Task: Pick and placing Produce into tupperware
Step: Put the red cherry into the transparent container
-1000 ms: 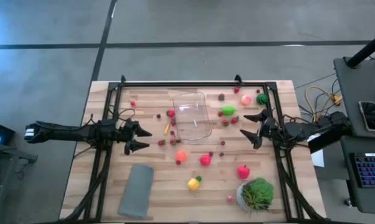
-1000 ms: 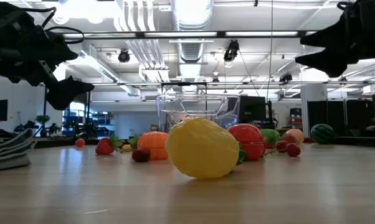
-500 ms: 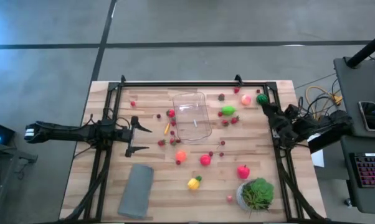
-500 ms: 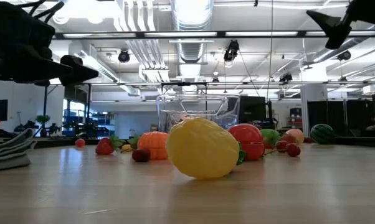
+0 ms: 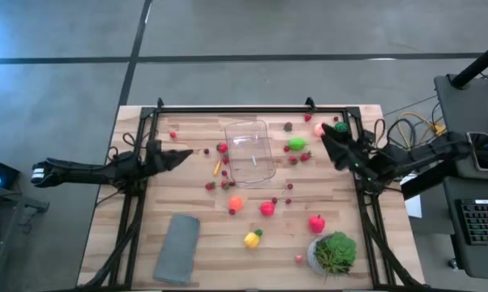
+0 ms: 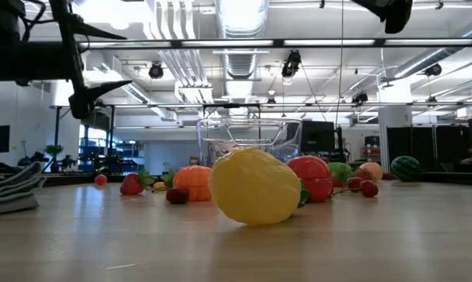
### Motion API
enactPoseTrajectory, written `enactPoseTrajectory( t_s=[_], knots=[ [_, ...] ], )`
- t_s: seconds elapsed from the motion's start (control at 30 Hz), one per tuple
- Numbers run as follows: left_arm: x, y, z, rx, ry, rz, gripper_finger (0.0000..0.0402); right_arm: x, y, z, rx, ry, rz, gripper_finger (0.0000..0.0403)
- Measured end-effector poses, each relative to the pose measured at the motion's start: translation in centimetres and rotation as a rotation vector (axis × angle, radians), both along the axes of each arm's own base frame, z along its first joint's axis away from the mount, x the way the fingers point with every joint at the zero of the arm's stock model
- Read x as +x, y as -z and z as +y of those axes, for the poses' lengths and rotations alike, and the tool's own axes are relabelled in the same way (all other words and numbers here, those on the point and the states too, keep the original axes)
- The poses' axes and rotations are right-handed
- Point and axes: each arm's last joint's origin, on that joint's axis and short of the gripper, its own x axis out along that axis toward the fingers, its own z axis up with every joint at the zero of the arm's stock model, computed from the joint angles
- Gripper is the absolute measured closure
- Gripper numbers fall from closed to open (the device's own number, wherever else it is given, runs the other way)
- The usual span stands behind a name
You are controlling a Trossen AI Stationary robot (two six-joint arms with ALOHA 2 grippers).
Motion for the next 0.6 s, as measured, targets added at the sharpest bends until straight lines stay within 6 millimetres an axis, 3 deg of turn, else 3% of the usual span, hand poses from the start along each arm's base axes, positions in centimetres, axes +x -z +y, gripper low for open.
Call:
enactPoseTrajectory(
  t_s=[0.1, 0.17, 0.33, 0.47, 0.6],
  knots=[
    [0.0, -0.8, -0.2, 0.112, 0.039, -0.01, 0.0072, 1.8, -0.8, -0.4, -0.008, 0.08, 0.208, 0.0042],
    [0.1, -2.7, -0.3, 0.27, 0.044, -0.037, 0.0072, 2.7, -1.1, -1.2, 0.022, 0.08, 0.361, 0.0042],
    [0.6, -8.2, 0.0, 0.669, -0.089, 0.062, 0.0072, 3.1, -1.1, -4.9, 0.372, 0.093, 0.638, 0.0042],
    [0.8, -11.8, 0.7, 0.784, -0.024, 0.534, 0.0072, 2.3, -1.9, -8.3, 0.587, 0.203, 0.788, 0.0042],
    [1.1, -13.3, 1.9, 0.733, 0.065, 1.124, 0.0072, 2.3, -3.5, -10.5, 0.592, 0.27, 0.862, 0.0042]
  ],
)
